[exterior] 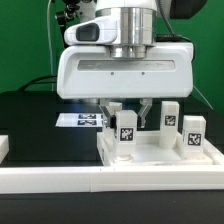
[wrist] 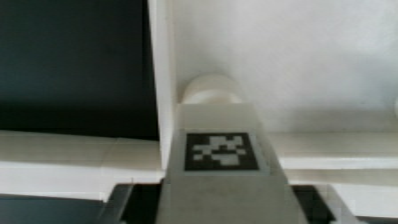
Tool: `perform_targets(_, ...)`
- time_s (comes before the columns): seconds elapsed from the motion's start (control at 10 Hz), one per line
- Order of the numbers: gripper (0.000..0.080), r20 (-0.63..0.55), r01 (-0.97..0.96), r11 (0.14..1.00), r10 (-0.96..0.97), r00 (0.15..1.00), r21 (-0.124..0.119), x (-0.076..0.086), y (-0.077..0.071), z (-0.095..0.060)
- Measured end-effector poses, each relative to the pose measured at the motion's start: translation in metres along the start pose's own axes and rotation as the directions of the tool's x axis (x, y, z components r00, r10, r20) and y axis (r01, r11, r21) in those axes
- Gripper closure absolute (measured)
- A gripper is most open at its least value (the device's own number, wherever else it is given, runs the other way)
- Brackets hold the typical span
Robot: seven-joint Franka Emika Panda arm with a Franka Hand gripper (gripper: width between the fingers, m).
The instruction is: Assemble square table
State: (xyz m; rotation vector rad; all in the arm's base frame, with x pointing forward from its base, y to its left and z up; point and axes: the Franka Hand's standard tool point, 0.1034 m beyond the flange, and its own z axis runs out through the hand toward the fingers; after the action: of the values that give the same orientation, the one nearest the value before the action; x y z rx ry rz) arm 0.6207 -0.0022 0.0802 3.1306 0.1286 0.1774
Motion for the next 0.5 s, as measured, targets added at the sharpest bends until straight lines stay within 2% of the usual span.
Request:
perform_targets(0.2, 0.0509, 0.001, -0.035, 0.999, 0.035, 0.999, 0.0, -0.0002, 0.0001, 0.0004)
perform_targets(0.5, 0.0509, 0.001, -0.221, 0.975, 0.221, 0.975, 0.001, -0.0004, 0.0001, 0.0008)
